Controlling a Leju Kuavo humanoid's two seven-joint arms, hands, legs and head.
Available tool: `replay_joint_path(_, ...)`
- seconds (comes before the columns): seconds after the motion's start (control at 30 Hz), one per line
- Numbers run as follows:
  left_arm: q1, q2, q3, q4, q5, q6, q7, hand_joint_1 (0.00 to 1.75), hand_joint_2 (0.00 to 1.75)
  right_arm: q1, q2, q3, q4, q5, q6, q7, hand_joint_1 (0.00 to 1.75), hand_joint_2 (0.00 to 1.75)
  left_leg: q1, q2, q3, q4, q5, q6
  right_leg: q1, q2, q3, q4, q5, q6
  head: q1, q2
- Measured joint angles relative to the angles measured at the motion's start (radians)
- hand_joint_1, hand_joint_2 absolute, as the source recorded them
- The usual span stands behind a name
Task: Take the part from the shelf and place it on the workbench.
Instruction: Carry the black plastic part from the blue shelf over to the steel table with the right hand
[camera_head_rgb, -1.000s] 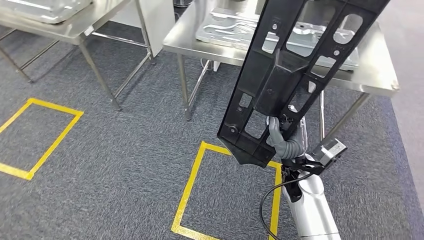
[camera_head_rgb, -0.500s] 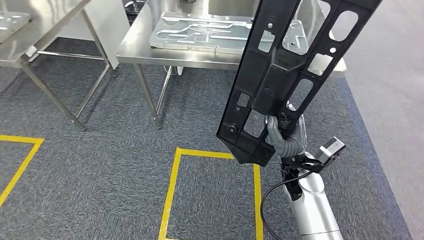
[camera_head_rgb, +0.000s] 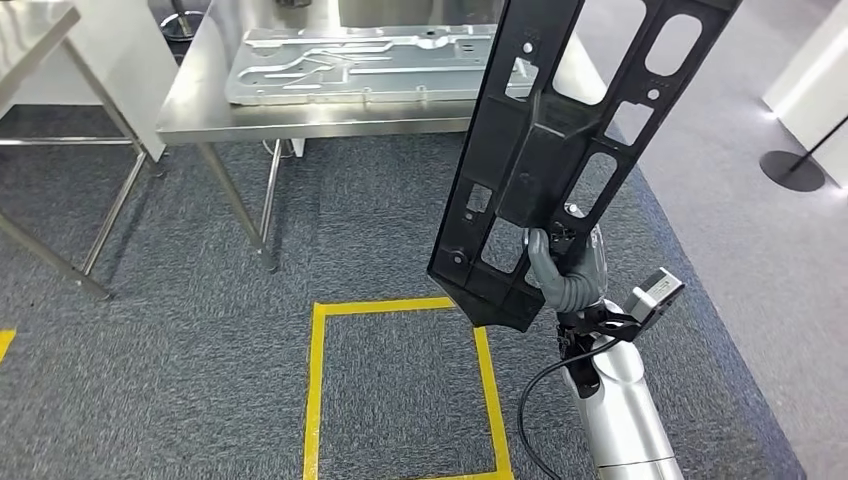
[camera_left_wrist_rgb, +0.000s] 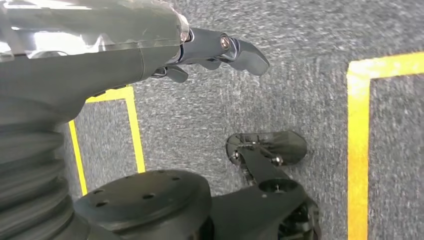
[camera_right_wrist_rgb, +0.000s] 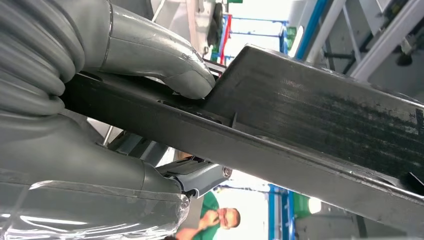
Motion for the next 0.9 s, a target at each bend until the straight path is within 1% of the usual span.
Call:
replay_joint_path(0.03,0.0,0.0,0.0,0.0,0.0,0.0,0.0,0.0,1.75,0.0,0.0,0.0,-0.001,0.001,-0.002,0.0,1.75,1.75,-0.003,0.008,0.002,0.002,-0.005,-0.006,0.003,-0.006,0.007,-0.015,0.0,-0.007,0.0,0.0)
replay_joint_path(0.07,0.0,0.0,0.0,0.0,0.0,0.0,0.0,0.0,1.75,0.0,-0.001,0.0,-0.001,0.006,-0.008,0.002,1.75,1.75,-0.003,0.017,0.005,0.003,-0.008,-0.012,0.007,0.005,0.006,-0.016,-0.001,-0.015,0.0,0.0)
replay_joint_path(0.1,-0.001,0.0,0.0,0.0,0.0,0.0,0.0,0.0,1.75,0.0,-0.001,-0.001,-0.003,0.012,-0.015,0.005,1.75,1.75,-0.001,0.021,0.007,0.004,-0.012,-0.019,0.007,0.015,0.007,-0.017,-0.001,-0.022,0.0,0.0)
replay_joint_path(0.13,-0.003,0.0,0.0,0.0,0.0,0.0,0.0,0.0,1.75,0.001,-0.003,-0.001,-0.005,0.02,-0.023,0.008,1.75,1.75,0.002,0.009,0.007,0.011,-0.02,-0.025,0.006,0.023,0.009,-0.019,0.0,-0.029,0.0,0.0)
replay_joint_path(0.17,-0.004,0.0,0.0,0.0,0.0,0.0,0.0,0.0,1.75,0.001,-0.005,-0.002,-0.007,0.028,-0.029,0.012,1.75,1.75,0.006,-0.011,-0.001,0.033,-0.035,-0.029,0.005,0.03,0.011,-0.022,0.001,-0.036,0.0,0.0)
replay_joint_path(0.2,-0.005,0.0,0.0,0.0,0.0,-0.001,0.001,0.0,1.75,0.001,-0.007,-0.001,-0.01,0.032,-0.033,0.014,1.75,1.75,0.009,-0.037,-0.019,0.075,-0.06,-0.032,0.002,0.036,0.013,-0.024,0.001,-0.041,0.0,0.0)
replay_joint_path(0.23,-0.004,0.0,0.0,0.0,0.0,-0.001,0.001,0.0,1.75,0.0,-0.01,-0.001,-0.012,0.035,-0.034,0.015,1.75,1.75,0.01,-0.061,-0.048,0.136,-0.091,-0.033,0.003,0.042,0.014,-0.024,0.0,-0.045,0.0,0.0)
replay_joint_path(0.27,-0.002,-0.001,0.0,0.0,0.0,-0.001,0.002,0.0,1.75,0.001,-0.011,0.0,-0.012,0.036,-0.035,0.016,1.75,1.75,0.011,-0.072,-0.083,0.205,-0.12,-0.033,0.005,0.047,0.014,-0.023,-0.001,-0.048,0.0,0.0)
replay_joint_path(0.3,0.0,-0.001,0.0,0.0,0.0,-0.001,0.003,0.0,1.75,0.001,-0.012,0.0,-0.012,0.037,-0.035,0.017,1.75,1.75,0.011,-0.077,-0.114,0.264,-0.138,-0.034,0.007,0.054,0.015,-0.023,-0.002,-0.05,0.0,0.0)
replay_joint_path(0.33,0.002,-0.001,0.0,0.0,0.0,-0.001,0.004,0.0,1.75,0.002,-0.012,0.0,-0.012,0.037,-0.035,0.018,1.75,1.75,0.011,-0.078,-0.133,0.293,-0.138,-0.033,0.009,0.061,0.015,-0.021,-0.003,-0.051,0.0,0.0)
replay_joint_path(0.37,0.003,-0.001,0.0,0.0,-0.001,-0.001,0.006,0.0,1.75,0.002,-0.012,0.0,-0.013,0.038,-0.035,0.018,1.75,1.75,0.011,-0.079,-0.134,0.283,-0.117,-0.031,0.01,0.068,0.016,-0.02,-0.004,-0.052,0.0,0.0)
replay_joint_path(0.4,0.003,-0.001,0.0,0.0,-0.001,-0.001,0.007,0.0,1.75,0.003,-0.012,0.0,-0.013,0.039,-0.035,0.019,1.75,1.75,0.011,-0.079,-0.117,0.235,-0.08,-0.027,0.011,0.074,0.018,-0.018,-0.006,-0.051,0.0,0.0)
replay_joint_path(0.43,0.003,-0.001,0.0,0.0,-0.002,-0.001,0.008,0.0,1.75,0.003,-0.012,0.0,-0.013,0.041,-0.035,0.019,1.75,1.75,0.01,-0.079,-0.088,0.163,-0.039,-0.021,0.012,0.079,0.02,-0.017,-0.008,-0.049,0.0,0.0)
replay_joint_path(0.47,0.002,-0.001,0.0,0.0,-0.004,-0.002,0.008,0.0,1.75,0.003,-0.012,0.0,-0.014,0.043,-0.036,0.02,1.75,1.75,0.007,-0.079,-0.06,0.097,-0.011,-0.016,0.013,0.083,0.021,-0.015,-0.01,-0.046,0.0,0.0)
replay_joint_path(0.5,0.001,-0.001,0.0,0.0,-0.006,-0.002,0.008,0.0,1.75,0.004,-0.013,0.0,-0.016,0.045,-0.037,0.02,1.75,1.75,0.005,-0.079,-0.04,0.051,0.005,-0.011,0.014,0.086,0.021,-0.014,-0.011,-0.042,0.0,0.0)
replay_joint_path(0.53,0.0,0.0,0.0,0.0,-0.008,-0.002,0.009,0.0,1.75,0.006,-0.013,0.0,-0.017,0.047,-0.038,0.021,1.75,1.75,0.002,-0.08,-0.031,0.027,0.009,-0.007,0.014,0.087,0.02,-0.014,-0.011,-0.037,0.0,0.0)
replay_joint_path(0.57,0.0,0.0,0.0,0.0,-0.009,-0.002,0.009,0.0,1.75,0.009,-0.013,0.0,-0.019,0.048,-0.04,0.021,1.75,1.75,-0.001,-0.08,-0.029,0.023,0.006,-0.003,0.014,0.088,0.019,-0.015,-0.01,-0.031,0.0,0.0)
replay_joint_path(0.63,-0.001,-0.001,0.0,0.0,-0.01,-0.003,0.009,0.0,1.75,0.016,-0.013,0.0,-0.025,0.049,-0.041,0.023,1.75,1.75,0.001,-0.08,-0.025,0.013,0.013,0.007,0.013,0.087,0.021,-0.016,-0.012,-0.019,0.0,0.0)
replay_joint_path(0.67,-0.002,-0.001,0.0,0.0,-0.01,-0.003,0.01,0.0,1.75,0.018,-0.013,-0.001,-0.029,0.049,-0.04,0.023,1.75,1.75,0.003,-0.079,-0.022,0.007,0.016,0.013,0.013,0.086,0.015,-0.004,-0.022,-0.015,0.0,0.0)
replay_joint_path(0.7,-0.004,-0.002,0.0,0.0,-0.01,-0.003,0.01,0.0,1.75,0.019,-0.013,-0.001,-0.032,0.049,-0.04,0.023,1.75,1.75,0.006,-0.079,-0.019,0.0,0.02,0.019,0.013,0.084,0.001,0.028,-0.041,-0.011,0.0,0.0)
replay_joint_path(0.73,-0.005,-0.002,0.0,0.0,-0.01,-0.003,0.01,0.0,1.75,0.02,-0.012,-0.001,-0.034,0.049,-0.04,0.023,1.75,1.75,0.006,-0.077,-0.017,-0.003,0.021,0.022,0.011,0.083,-0.024,0.08,-0.07,-0.008,0.0,0.0)
replay_joint_path(0.77,-0.006,-0.002,0.0,0.0,-0.01,-0.003,0.01,0.0,1.75,0.023,-0.011,-0.001,-0.035,0.049,-0.04,0.023,1.75,1.75,0.006,-0.077,-0.017,-0.004,0.021,0.025,0.01,0.082,-0.058,0.146,-0.101,-0.005,0.0,0.0)
replay_joint_path(0.8,-0.006,-0.002,0.0,0.0,-0.009,-0.003,0.01,0.0,1.75,0.027,-0.01,-0.001,-0.035,0.049,-0.04,0.023,1.75,1.75,0.005,-0.077,-0.016,-0.003,0.02,0.026,0.009,0.082,-0.09,0.21,-0.125,-0.002,0.0,0.0)
replay_joint_path(0.83,-0.006,-0.002,0.0,0.0,-0.009,-0.003,0.011,0.0,1.75,0.032,-0.01,-0.001,-0.035,0.049,-0.04,0.023,1.75,1.75,0.005,-0.077,-0.016,-0.003,0.019,0.026,0.007,0.082,-0.112,0.25,-0.133,0.0,0.0,0.0)
replay_joint_path(0.87,-0.006,-0.003,0.0,0.0,-0.009,-0.004,0.011,0.0,1.75,0.035,-0.01,-0.002,-0.035,0.049,-0.04,0.024,1.75,1.75,0.005,-0.077,-0.015,-0.002,0.018,0.025,0.005,0.081,-0.117,0.254,-0.122,0.003,0.0,0.0)
replay_joint_path(0.9,-0.005,-0.003,0.0,0.0,-0.01,-0.005,0.01,0.0,1.75,0.037,-0.01,-0.002,-0.035,0.048,-0.04,0.024,1.75,1.75,0.005,-0.077,-0.013,0.0,0.016,0.023,0.002,0.08,-0.1,0.215,-0.092,0.004,0.0,0.0)
